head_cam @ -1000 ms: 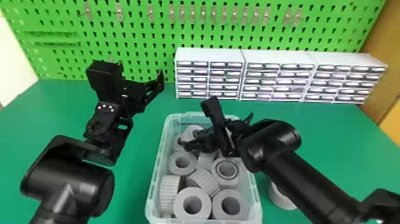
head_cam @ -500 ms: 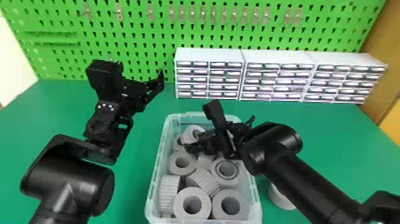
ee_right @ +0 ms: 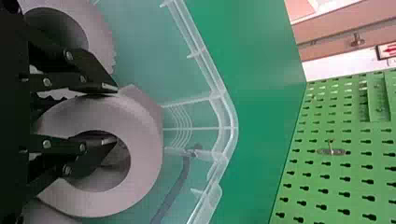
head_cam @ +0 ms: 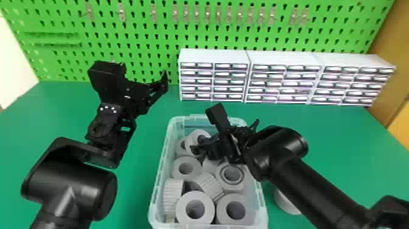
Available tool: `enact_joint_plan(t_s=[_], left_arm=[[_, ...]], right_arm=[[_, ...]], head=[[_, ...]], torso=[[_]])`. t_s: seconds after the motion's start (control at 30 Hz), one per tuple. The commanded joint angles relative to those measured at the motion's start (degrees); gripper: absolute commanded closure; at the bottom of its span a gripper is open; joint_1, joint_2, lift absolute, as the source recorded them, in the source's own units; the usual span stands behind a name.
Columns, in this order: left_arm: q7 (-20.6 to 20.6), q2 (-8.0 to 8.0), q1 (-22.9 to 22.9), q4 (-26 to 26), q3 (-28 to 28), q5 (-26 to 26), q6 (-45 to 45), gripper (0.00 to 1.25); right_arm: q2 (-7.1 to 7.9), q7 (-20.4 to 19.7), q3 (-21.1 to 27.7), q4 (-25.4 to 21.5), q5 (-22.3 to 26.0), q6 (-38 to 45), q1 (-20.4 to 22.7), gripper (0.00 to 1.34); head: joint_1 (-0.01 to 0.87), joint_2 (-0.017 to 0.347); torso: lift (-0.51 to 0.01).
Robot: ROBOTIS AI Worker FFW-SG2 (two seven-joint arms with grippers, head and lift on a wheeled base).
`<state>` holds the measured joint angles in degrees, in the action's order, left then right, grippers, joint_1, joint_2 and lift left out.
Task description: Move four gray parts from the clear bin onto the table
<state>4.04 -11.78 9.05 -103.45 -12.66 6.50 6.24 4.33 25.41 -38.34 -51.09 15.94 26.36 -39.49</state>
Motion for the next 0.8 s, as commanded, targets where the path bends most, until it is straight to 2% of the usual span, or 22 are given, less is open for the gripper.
enact_joint_plan(t_s=[0.0,0.4,0.77], left_arm=[[0.00,0.00,0.00,0.00,0.00,0.00,0.00,0.17],[-0.09,0.00,-0.09,0.00,0.09,0.00,0.00,0.17],[-0.18,0.00,-0.35,0.00,0.27,0.00,0.00,0.17]], right_arm=[[-0.02,-0.01,-0.24,-0.06,-0.48,-1.05,0.20,1.01],[-0.11,-0.01,-0.33,-0.76,-1.79,-1.31,0.20,1.01],[0.07,-0.01,-0.16,-5.25,-3.82,-0.87,0.64,1.01]], head=[[0.678,0.034],[0.678,0.034],[0.678,0.034]], torso=[[-0.050],[-0.050],[-0.050]])
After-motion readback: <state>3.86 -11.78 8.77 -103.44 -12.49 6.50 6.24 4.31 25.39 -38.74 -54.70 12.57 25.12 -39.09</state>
